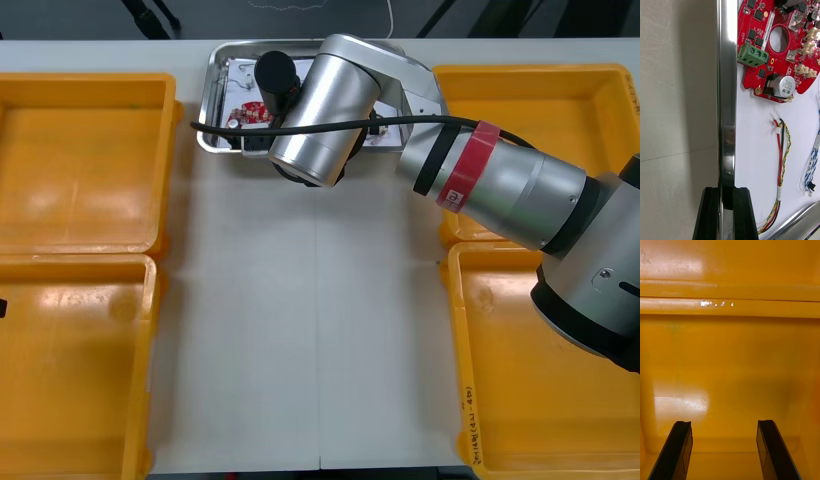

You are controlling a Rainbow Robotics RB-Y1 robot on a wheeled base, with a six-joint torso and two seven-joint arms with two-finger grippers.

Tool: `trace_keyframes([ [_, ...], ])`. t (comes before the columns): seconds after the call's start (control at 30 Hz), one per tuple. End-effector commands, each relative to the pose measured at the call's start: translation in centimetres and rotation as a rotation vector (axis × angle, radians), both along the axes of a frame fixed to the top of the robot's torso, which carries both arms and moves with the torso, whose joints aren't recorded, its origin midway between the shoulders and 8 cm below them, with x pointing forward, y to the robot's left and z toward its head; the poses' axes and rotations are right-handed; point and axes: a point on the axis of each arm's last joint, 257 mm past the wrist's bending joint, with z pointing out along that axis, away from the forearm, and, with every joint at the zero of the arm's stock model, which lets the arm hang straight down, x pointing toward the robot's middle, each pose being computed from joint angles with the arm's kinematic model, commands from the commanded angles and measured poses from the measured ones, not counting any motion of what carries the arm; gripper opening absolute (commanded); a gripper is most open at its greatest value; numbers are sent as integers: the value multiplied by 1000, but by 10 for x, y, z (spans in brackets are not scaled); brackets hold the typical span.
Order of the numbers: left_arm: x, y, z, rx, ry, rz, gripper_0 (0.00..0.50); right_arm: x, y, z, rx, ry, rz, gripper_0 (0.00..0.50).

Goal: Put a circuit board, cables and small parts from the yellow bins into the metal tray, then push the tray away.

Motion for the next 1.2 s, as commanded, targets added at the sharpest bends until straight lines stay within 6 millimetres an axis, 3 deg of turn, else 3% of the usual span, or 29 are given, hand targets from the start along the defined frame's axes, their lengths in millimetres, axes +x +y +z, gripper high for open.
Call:
trace_keyframes([
  [0.03,-5,13,12,96,-5,-84,500,9,20,41,-9,-74,57,0],
  [0.13,-5,13,12,96,-5,-84,500,9,20,38,-26,-79,61,0],
  [0.2,-5,13,12,96,-5,-84,500,8,19,34,-37,-80,64,63],
  [0.23,-5,13,12,96,-5,-84,500,8,21,33,-47,-89,76,63],
  [0.27,-5,13,12,96,-5,-84,500,8,20,32,-53,-90,77,199],
  [0.3,-5,13,12,96,-5,-84,500,8,19,31,-56,-89,75,241],
  [0.37,-5,13,12,96,-5,-84,500,8,19,29,-58,-86,76,261],
  [0.4,-5,13,12,96,-5,-84,500,7,20,30,-61,-86,80,347],
  [0.43,-5,13,12,96,-5,-84,500,8,19,29,-64,-86,79,388],
  [0.47,-5,13,12,96,-5,-84,500,8,19,29,-64,-86,79,388],
  [0.5,-5,13,12,96,-5,-84,500,8,19,29,-67,-87,84,427],
  [0.83,-5,13,12,96,-5,-84,500,3,21,26,-81,-65,103,490],
  [1.2,-5,13,12,96,-5,-84,500,-26,13,53,-51,14,54,497],
])
